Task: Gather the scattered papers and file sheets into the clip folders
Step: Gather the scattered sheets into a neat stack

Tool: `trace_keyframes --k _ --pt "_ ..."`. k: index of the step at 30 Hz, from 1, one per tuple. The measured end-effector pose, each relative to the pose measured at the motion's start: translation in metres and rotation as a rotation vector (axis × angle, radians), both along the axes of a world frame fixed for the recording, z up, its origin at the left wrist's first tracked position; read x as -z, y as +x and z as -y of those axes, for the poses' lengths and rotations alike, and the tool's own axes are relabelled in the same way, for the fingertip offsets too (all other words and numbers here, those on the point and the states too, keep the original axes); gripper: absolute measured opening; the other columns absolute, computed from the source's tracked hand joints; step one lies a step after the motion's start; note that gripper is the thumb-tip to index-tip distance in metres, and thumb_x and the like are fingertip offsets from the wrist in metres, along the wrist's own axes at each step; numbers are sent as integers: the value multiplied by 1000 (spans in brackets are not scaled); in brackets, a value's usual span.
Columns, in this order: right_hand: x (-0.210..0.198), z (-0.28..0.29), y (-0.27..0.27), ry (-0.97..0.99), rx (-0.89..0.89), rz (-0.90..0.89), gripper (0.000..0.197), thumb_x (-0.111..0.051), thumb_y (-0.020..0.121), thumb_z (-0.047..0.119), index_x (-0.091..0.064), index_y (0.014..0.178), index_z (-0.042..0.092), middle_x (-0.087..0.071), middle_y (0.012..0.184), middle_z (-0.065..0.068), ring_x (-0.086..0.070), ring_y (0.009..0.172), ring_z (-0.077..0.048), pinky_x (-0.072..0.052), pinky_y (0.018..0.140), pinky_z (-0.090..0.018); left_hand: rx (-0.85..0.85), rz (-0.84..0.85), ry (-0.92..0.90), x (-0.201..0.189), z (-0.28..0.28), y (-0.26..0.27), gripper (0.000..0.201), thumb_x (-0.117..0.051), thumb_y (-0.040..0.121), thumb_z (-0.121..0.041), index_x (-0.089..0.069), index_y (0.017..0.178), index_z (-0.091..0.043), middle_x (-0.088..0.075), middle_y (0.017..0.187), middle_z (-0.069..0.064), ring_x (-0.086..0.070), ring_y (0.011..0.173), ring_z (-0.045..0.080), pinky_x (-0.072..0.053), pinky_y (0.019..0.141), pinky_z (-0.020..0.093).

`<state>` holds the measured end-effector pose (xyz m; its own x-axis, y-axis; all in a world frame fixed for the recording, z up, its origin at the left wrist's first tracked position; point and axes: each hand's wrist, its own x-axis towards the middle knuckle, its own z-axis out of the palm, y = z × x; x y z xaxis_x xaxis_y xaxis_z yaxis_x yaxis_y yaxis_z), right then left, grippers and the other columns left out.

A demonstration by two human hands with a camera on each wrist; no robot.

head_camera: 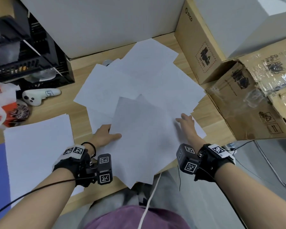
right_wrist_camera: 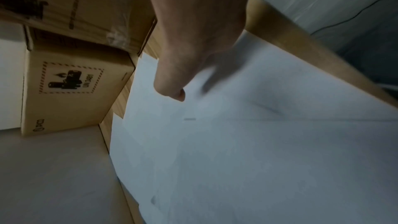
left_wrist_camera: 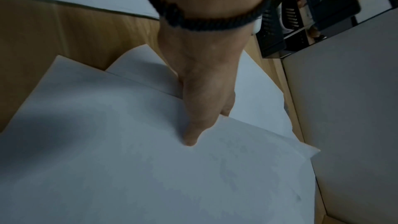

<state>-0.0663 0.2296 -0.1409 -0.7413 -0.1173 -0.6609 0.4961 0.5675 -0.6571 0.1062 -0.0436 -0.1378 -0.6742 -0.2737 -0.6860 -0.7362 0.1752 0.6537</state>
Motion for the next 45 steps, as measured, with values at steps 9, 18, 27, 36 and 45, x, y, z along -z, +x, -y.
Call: trace_keyframes --k 9,18,27,36,45 --pt "-9 3 -3 -63 184 -24 48 -50 96 13 -42 143 15 -43 147 -3 -43 133 -20 -34 98 -27 21 -174 -270 -8 -15 -36 18 -63 90 -18 -69 106 -13 -65 102 0 -59 92 18 -40 69 21" --pt "4 -54 3 142 403 281 60 -60 75 26 -47 130 5 -52 127 -16 -53 108 -35 -47 76 -39 196 -132 -339 6 -53 -67 40 -70 83 -17 -65 121 -9 -52 134 10 -45 128 27 -32 103 29" --pt "3 -43 25 -168 573 351 52 -64 75 10 -49 125 4 -55 89 -14 -58 77 -27 -54 69 -44 262 -97 -258 13 -74 -75 47 -72 78 -22 -59 123 -12 -49 131 4 -46 114 14 -34 89 22" --pt "-14 -38 33 -345 485 347 20 -61 91 4 -60 111 2 -70 97 -11 -68 80 -24 -58 61 -31 300 -111 -208 8 -85 -81 63 -62 65 -39 -57 126 -20 -61 116 7 -52 114 33 -44 98 44" --pt "-44 -39 30 -530 310 339 36 -57 94 2 -55 129 7 -67 124 -11 -69 100 -22 -59 81 -31 103 -165 -35 8 -94 -82 84 -79 77 -32 -31 145 -22 -45 134 -6 -44 122 14 -36 100 29"
